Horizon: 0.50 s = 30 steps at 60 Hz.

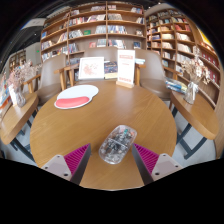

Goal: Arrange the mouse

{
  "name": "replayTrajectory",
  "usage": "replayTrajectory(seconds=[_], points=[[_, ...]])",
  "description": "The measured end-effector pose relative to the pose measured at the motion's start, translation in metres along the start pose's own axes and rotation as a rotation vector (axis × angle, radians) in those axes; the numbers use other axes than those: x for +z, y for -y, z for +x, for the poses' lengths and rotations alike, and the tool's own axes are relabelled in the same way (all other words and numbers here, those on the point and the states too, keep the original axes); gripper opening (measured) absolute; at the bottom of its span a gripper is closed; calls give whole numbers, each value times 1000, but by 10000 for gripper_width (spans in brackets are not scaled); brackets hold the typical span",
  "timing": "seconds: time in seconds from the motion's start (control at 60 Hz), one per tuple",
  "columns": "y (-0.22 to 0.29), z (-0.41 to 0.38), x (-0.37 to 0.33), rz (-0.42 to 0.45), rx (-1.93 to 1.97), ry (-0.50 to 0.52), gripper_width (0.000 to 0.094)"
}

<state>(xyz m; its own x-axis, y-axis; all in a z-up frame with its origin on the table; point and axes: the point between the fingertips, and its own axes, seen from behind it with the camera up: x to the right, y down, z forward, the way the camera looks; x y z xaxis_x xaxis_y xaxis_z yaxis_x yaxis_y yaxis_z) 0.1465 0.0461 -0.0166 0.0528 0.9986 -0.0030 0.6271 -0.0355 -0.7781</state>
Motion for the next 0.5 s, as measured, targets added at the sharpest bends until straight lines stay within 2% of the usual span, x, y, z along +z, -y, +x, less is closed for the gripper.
replayTrajectory(seconds=[0.35,0.5], points=[[20,-14,24,-19,-27,29,817],[23,-18,29,-4,-45,36,694]])
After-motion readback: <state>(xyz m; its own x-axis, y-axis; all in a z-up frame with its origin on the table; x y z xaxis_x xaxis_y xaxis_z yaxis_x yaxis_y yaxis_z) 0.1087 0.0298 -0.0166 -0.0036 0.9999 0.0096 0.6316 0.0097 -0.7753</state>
